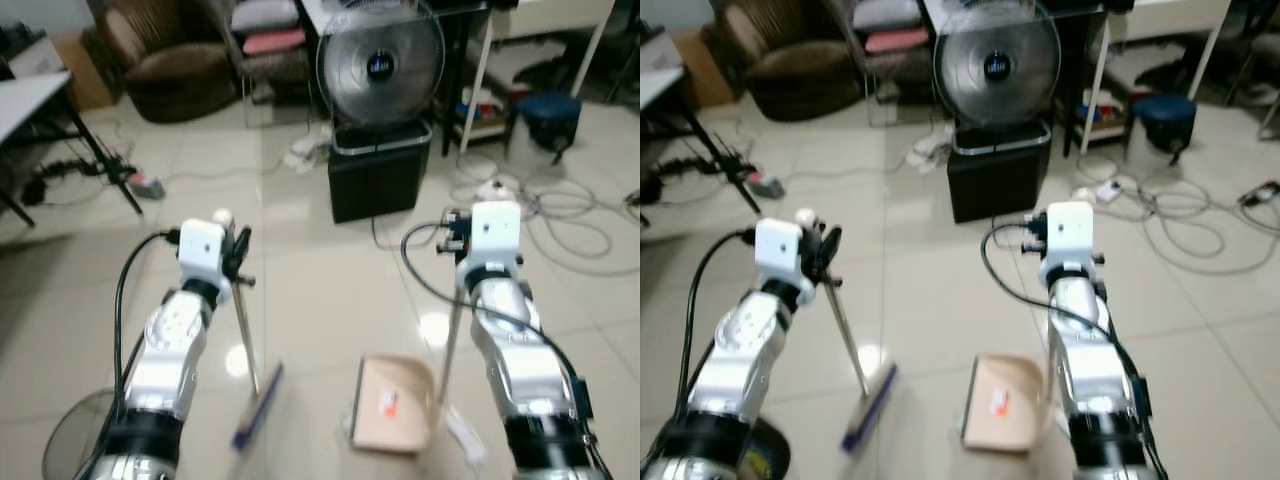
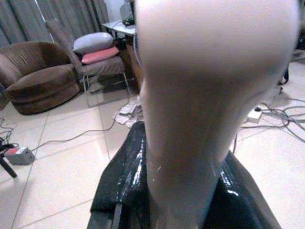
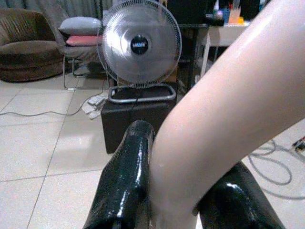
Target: Sweep floor
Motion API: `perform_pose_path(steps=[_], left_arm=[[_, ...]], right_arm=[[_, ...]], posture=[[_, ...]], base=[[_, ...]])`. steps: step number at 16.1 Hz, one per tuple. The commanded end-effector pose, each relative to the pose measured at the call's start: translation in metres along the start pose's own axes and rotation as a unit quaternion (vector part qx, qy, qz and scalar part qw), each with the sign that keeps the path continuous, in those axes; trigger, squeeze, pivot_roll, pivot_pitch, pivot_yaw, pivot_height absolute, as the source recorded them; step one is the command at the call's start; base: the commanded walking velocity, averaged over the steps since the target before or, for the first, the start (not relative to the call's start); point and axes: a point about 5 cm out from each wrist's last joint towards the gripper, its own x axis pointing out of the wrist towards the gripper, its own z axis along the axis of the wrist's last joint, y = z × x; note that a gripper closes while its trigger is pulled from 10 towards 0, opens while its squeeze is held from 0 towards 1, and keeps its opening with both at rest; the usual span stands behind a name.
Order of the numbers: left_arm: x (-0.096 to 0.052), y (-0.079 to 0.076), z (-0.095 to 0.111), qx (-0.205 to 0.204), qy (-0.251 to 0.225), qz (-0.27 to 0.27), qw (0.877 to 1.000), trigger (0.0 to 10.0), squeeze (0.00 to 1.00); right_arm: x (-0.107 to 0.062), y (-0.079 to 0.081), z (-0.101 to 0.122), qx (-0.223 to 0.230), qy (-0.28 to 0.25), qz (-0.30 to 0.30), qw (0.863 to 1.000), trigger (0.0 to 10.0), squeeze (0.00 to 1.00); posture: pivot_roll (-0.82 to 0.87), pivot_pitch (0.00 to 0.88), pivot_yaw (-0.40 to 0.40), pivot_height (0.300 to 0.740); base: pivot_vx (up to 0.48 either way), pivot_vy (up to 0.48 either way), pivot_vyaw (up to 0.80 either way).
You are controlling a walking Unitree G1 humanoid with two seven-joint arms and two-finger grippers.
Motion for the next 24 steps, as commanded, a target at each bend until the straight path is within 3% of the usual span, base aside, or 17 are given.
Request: perform_pose_path(steps=[1, 8, 11, 16, 19, 22, 24], left_arm=[[0.003, 0.007, 0.011, 0.01, -0.022, 0.005, 1.0, 10.0, 0.0], [0.009, 0.005, 0.01, 0.017, -0.022, 0.008, 1.0, 10.0, 0.0], [0.014, 0.012, 0.008, 0.038, -0.02, 0.057, 0.997, 10.0, 0.0], [0.013, 0.016, 0.003, 0.051, -0.018, 0.08, 0.995, 10.0, 0.0], [0.009, 0.007, 0.002, 0.061, -0.034, 0.059, 0.996, 10.0, 0.0], [0.008, 0.004, 0.0, 0.043, -0.04, 0.059, 0.997, 10.0, 0.0], [0.011, 0.0, -0.003, 0.026, -0.033, 0.063, 0.997, 10.0, 0.0]], right_arm=[[0.001, 0.001, 0.008, -0.008, -0.017, 0.001, 1.0, 10.0, 0.0], [0.005, -0.001, 0.006, -0.012, -0.027, -0.006, 1.0, 10.0, 0.0], [0.008, -0.001, 0.004, -0.008, -0.037, -0.01, 0.999, 10.0, 0.0], [0.019, 0.0, 0.006, -0.015, -0.059, 0.004, 0.998, 10.0, 0.0], [0.026, 0.014, 0.007, -0.062, -0.073, 0.039, 0.995, 10.0, 0.0], [0.029, 0.016, 0.02, -0.097, -0.106, 0.039, 0.989, 10.0, 0.0], [0.028, 0.021, 0.009, -0.112, -0.091, 0.052, 0.988, 10.0, 0.0]], posture=[[-0.03, 0.022, 0.119, 0.74], [-0.01, 0.035, 0.086, 0.74], [0.01, 0.075, 0.083, 0.74], [0.02, 0.143, 0.088, 0.74], [0.02, 0.178, 0.093, 0.74], [0.01, 0.201, 0.094, 0.74], [0.01, 0.21, 0.089, 0.74]], base=[[0.356, 0.0, 0.0], [0.1, 0.0, 0.0], [0.0, 0.0, 0.0], [0.0, 0.0, 0.0], [0.0, 0.0, 0.0], [0.0, 0.0, 0.0], [0.0, 0.0, 0.0]])
